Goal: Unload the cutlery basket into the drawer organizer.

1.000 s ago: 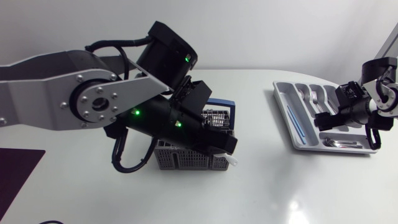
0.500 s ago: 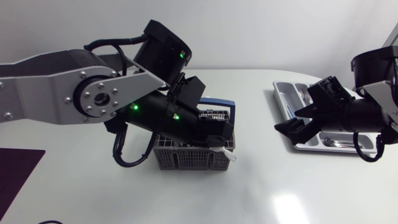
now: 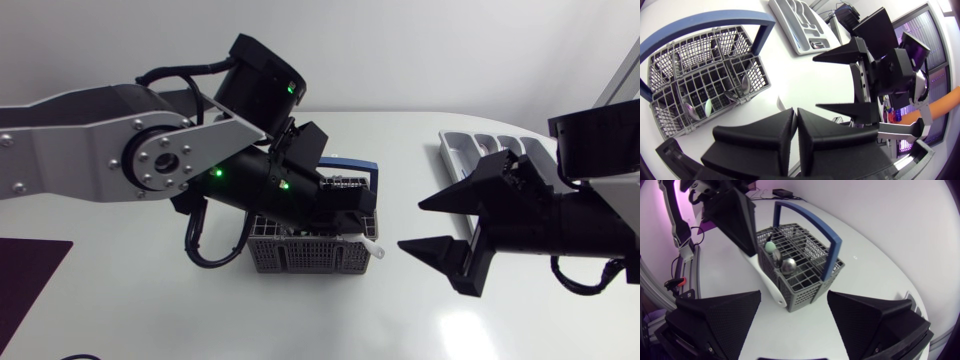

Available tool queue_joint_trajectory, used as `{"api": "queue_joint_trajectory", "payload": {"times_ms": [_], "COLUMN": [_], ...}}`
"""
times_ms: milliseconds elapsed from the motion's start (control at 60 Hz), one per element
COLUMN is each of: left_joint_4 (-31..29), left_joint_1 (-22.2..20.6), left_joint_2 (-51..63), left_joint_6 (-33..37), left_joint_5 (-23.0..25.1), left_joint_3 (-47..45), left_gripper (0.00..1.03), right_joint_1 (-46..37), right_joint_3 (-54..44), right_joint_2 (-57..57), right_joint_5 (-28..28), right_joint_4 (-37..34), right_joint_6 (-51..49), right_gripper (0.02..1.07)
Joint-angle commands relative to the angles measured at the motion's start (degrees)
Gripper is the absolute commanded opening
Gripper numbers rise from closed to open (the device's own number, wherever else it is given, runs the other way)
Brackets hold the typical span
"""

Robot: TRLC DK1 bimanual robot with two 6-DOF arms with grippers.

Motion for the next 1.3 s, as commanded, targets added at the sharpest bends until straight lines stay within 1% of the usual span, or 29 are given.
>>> {"api": "queue_joint_trajectory", "payload": {"times_ms": [0, 133, 217, 267, 500, 633, 733, 833, 883, 1067, 1133, 1167, 1233, 1283], "left_joint_4": [0.67, 0.94, 1.02, 1.02, 1.11, 1.11, 1.11, 1.11, 1.11, 1.11, 1.11, 1.11, 1.2, 1.29], "left_joint_1": [0.45, 0.45, 0.45, 0.45, 0.54, 0.63, 0.63, 0.63, 0.72, 0.89, 0.89, 0.98, 0.98, 1.07], "left_joint_2": [1.07, 1.07, 1.07, 1.07, 1.07, 1.07, 1.07, 0.99, 0.99, 0.81, 0.72, 0.72, 0.72, 0.72], "left_joint_6": [-1.96, -2.05, -2.22, -2.22, -2.31, -2.22, -2.22, -2.22, -2.22, -2.22, -2.31, -2.31, -2.4, -2.4], "left_joint_5": [0.6, 0.86, 1.04, 1.21, 1.39, 1.74, 1.83, 1.92, 2.0, 2.0, 2.0, 2.09, 2.36, 2.36], "left_joint_3": [-1.36, -1.44, -1.53, -1.53, -1.71, -1.71, -1.8, -1.8, -1.8, -2.06, -2.06, -2.06, -2.06, -1.97], "left_gripper": [0.04, 0.04, 0.04, 0.04, 0.04, 0.04, 0.04, 0.04, 0.04, 0.04, 0.04, 0.04, 0.04, 0.04], "right_joint_1": [2.9, 7.03, 9.05, 10.46, 14.15, 15.03, 15.82, 16.09, 16.09, 16.44, 16.61, 16.88, 16.96, 16.96], "right_joint_3": [-1.94, -2.91, -3.61, -3.96, -5.02, -5.02, -5.02, -5.1, -5.19, -5.37, -5.45, -5.63, -5.89, -5.98], "right_joint_2": [-0.02, 0.77, 1.56, 2.09, 6.05, 7.8, 8.68, 9.12, 9.12, 8.86, 8.86, 8.86, 8.95, 9.04], "right_joint_5": [-0.26, 0.53, 2.29, 3.87, 8.26, 9.58, 9.84, 10.55, 10.55, 10.72, 10.9, 10.9, 10.9, 10.9], "right_joint_4": [0.23, 1.2, 3.48, 4.98, 12.71, 14.47, 15.26, 16.23, 16.49, 17.02, 17.1, 17.46, 17.9, 18.16], "right_joint_6": [-1.32, -1.94, -1.85, -1.67, -0.62, -0.62, -0.35, 0.09, 0.17, 0.52, 0.61, 0.61, 0.79, 1.14], "right_gripper": [0.94, 0.94, 0.88, 0.86, 0.64, 0.64, 0.55, 0.44, 0.41, 0.21, 0.2, 0.14, 0.08, 0.08]}}
